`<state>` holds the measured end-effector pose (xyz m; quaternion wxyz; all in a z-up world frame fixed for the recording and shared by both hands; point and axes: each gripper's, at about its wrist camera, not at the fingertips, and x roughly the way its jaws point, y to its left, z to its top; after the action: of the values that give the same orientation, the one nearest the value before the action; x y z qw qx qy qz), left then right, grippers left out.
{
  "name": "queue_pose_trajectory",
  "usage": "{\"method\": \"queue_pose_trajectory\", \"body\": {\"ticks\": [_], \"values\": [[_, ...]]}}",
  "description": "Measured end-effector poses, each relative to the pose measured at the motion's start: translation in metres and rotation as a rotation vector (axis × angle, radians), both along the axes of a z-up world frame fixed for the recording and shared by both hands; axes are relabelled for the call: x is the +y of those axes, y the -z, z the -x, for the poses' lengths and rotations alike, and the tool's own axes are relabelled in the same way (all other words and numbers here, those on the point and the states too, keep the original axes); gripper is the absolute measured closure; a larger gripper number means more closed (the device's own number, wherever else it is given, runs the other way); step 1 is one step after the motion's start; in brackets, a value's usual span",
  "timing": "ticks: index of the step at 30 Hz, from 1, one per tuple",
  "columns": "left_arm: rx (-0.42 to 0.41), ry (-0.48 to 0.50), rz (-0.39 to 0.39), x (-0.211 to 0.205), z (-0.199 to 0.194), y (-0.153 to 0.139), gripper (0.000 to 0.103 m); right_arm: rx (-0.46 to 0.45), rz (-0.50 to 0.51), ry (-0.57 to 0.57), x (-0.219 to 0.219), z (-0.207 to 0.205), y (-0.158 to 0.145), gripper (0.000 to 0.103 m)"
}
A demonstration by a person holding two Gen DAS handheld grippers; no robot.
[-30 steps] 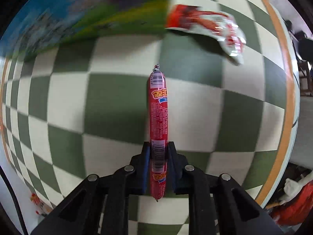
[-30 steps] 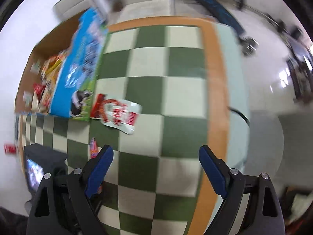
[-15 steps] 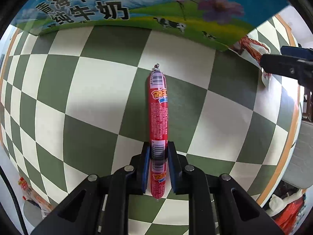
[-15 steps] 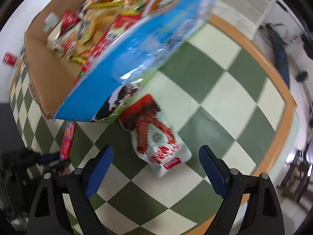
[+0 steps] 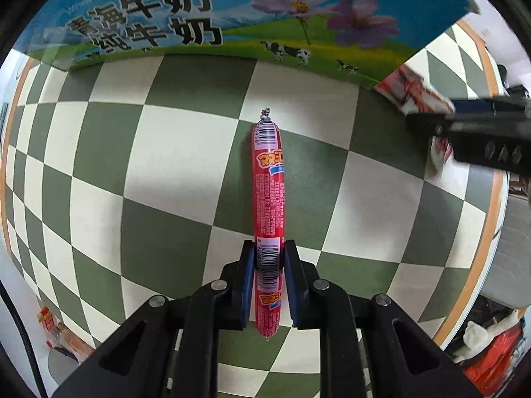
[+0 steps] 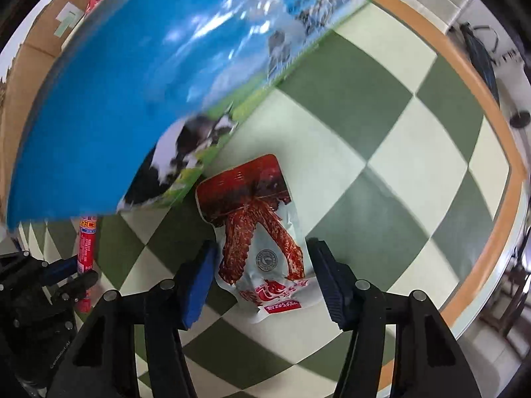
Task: Organize snacks
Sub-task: 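Lift the sausage with the left tool while the right tool grasps the red meat pouch, then carry the sausage and meat pouch over the box with both tools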
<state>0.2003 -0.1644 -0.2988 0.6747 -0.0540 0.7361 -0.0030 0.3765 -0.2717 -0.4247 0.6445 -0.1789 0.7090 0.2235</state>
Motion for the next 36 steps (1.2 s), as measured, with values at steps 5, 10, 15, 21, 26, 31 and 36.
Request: {"method": "queue_pose_trajectory", "body": {"ticks": [5,10,15,21,26,31,36], "values": [[-0.02,0.032,0.0,0.007,-0.002,-0.019,0.088,-0.012,0.041,0.152,-0.014,0.017,-0.005,0.043],[-0.037,0.067,-0.004,0.0,-0.002,-0.034,0.088,0.004,-0.013,0.345,-0.027,0.04,-0.021,0.043],[-0.048,0.098,0.001,0.007,-0.004,-0.053,0.088,-0.023,-0.083,0.446,-0.028,0.07,-0.048,0.044],[-0.086,0.169,0.026,0.015,-0.008,-0.088,0.088,-0.054,-0.133,0.546,-0.026,0.112,-0.078,0.044],[-0.146,0.21,0.062,0.03,-0.017,-0.131,0.088,-0.098,-0.18,0.626,-0.025,0.144,-0.113,0.044],[-0.209,0.212,0.111,0.047,-0.026,-0.159,0.088,-0.153,-0.231,0.686,-0.026,0.151,-0.151,0.044],[-0.289,0.191,0.145,0.056,-0.029,-0.163,0.088,-0.207,-0.3,0.723,-0.014,0.141,-0.19,0.044]]}}
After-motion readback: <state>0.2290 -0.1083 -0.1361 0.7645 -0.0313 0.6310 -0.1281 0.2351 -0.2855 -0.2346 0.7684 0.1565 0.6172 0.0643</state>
